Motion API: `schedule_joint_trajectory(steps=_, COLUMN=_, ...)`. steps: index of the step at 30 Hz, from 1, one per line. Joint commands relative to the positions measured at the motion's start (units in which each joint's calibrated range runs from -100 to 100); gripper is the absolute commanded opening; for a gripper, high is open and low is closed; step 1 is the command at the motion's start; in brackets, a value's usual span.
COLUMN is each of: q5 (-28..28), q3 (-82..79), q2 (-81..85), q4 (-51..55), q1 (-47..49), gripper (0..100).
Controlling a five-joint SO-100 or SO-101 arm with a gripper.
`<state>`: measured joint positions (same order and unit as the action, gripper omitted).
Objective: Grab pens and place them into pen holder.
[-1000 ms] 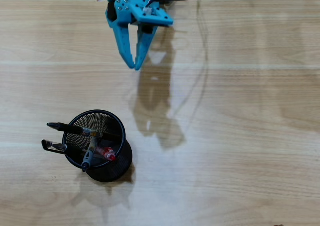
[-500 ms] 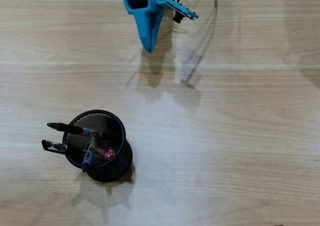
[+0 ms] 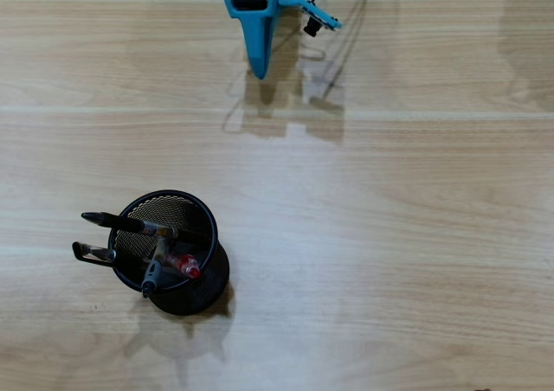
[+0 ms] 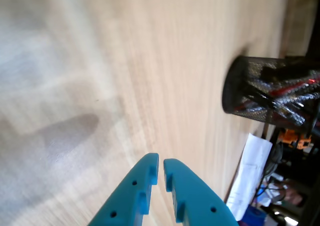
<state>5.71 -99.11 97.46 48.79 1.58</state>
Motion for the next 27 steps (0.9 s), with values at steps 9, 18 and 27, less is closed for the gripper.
schedule_joint_trajectory(steps=9, q5=-3.6, q3=1.9, q2=1.0, q4=7.5, q1=0.1, gripper=2)
schedule_joint_trajectory(steps=18, q5=-3.4, q3=1.9, q2=0.9, q4=7.0, q1=-0.2, gripper=2)
schedule_joint_trajectory(steps=27, q5=-3.6, q3=1.9, q2=0.9, q4=7.0, q1=0.5, gripper=2)
